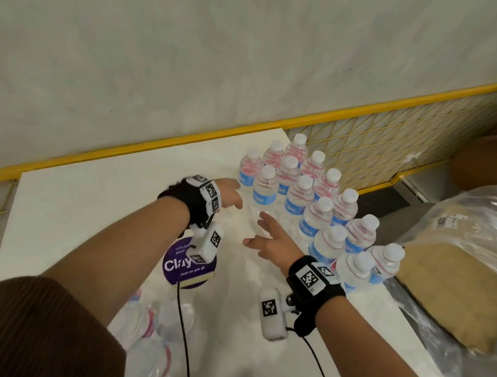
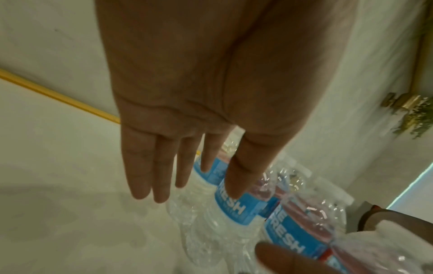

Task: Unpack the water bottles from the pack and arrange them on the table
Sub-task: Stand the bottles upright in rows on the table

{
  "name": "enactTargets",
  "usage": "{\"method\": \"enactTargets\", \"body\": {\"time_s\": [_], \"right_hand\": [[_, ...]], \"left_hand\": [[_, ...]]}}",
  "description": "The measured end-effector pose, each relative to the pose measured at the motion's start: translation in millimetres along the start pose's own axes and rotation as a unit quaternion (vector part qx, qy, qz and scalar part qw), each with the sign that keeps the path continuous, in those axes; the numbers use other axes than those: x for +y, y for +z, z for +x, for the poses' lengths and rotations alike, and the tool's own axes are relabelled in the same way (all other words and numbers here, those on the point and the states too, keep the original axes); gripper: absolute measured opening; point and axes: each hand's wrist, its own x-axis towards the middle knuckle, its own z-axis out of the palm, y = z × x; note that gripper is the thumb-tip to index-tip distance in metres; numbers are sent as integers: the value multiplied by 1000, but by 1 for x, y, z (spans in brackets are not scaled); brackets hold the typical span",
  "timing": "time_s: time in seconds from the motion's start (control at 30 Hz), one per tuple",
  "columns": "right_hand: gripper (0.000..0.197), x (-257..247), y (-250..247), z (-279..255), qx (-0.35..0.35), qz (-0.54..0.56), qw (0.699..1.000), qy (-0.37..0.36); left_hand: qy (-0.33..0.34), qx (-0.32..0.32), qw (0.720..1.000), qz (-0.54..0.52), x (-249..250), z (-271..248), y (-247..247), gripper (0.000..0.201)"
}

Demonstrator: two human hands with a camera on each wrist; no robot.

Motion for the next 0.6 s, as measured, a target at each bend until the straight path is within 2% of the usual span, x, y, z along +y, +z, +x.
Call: {"method": "enactTargets", "body": {"time_s": [0.1,0.17,0.27,0.37,0.47,0.6], "right_hand": [[61,-4,7,-28,-42,-45,998,-2],[49,-7,13,-46,-64,-52,997,-8],[36,-8,27,-76,-105,-87,990,-14],[30,-11,41,-109,-158,-152,975,-33],[26,-13,57,-143,-223,-211,950,-62],[20,-10,79,-179,-293,-340,889,-90]], "left_hand": [[16,5,997,81,1,-35,-8,47],[29,19,995,96,-4,-57,-8,41],[29,-29,994,101,-13,-94,-3,40],[40,-30,994,96,-25,-129,4,39],[65,-43,977,199,-41,-160,18,42],[94,-15,934,343,-67,-181,40,45]]}}
